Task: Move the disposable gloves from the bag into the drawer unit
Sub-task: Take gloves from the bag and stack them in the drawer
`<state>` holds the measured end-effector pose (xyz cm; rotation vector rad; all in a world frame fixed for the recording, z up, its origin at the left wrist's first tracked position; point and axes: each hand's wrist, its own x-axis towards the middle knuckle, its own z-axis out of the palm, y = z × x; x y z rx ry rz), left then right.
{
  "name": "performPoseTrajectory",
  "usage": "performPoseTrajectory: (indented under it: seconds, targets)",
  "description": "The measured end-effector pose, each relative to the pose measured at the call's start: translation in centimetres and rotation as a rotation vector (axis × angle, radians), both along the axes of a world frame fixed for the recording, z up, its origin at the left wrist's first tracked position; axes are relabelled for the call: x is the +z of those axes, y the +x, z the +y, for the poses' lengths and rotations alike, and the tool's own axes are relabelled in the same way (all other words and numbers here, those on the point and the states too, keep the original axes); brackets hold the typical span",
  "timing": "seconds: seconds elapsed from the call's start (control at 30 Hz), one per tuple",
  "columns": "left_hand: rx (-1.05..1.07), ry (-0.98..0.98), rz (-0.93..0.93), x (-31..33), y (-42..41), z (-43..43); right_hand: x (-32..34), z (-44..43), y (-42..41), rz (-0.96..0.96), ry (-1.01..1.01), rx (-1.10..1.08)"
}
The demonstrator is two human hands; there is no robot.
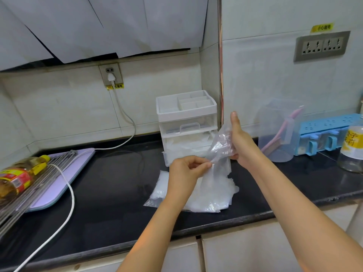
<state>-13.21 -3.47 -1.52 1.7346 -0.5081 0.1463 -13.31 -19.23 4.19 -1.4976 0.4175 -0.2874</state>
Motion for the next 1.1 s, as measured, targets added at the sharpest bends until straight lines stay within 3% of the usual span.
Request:
performPoseTrajectory:
  seconds: [0.1,0.23,0.37,0.5,0.6,0.7,0.77,0.87,0.93,0.97,1.03,1.1]
  targets:
    - [0.044,-0.045,0.005,0.8,0.8,1.0,0.8,-0.8,-0.3,-0.032,0.001,0.025]
    - [0.155,-0.035,0.139,1.0,3.0,3.1,1.5,-2.4,-0.6,-0.067,-0.172,0.093]
    - [0.246,-0.007,0.215,1.0,4.5,4.8,1.2,-2.8,-0.8,-0.102,-0.35,0.019]
    - [0.377,-0.032,0.122,3.9,5.9,6.6,-2.9,-2.7,0.9,0.057,-0.457,0.016]
    - [0.351,-0.117,0.175,6.9,6.3,6.6,-6.3,-2.5,2.3,0.196,-0.511,0.086]
    - [0.26,-0.207,0.262,8.8,6.3,6.5,-7.9,-1.4,2.6,0.259,-0.358,0.322]
    - [0.257,-0.043,0.199,9.5,6.2,6.8,-7.7,-1.0,2.9,0.267,-0.31,0.497]
    - [0.237,0.23,0.12,10.4,5.5,6.6,-5.6,-1.3,2.7,0.311,-0.736,0.417]
    - [0.166,0.35,0.114,10.7,5.2,5.9,-3.8,-1.5,2.4,0.237,-1.042,0.176]
    - [0.132,0.373,0.128,10.7,5.3,5.6,-3.0,-1.7,2.3,0.135,-1.047,0.085]
    - [0.093,0.383,0.128,10.5,5.6,5.0,-1.8,-1.8,1.9,-0.141,-0.828,0.11]
    - [0.082,0.366,0.126,10.2,6.0,4.3,-1.0,-0.9,1.2,-0.329,-0.685,0.322]
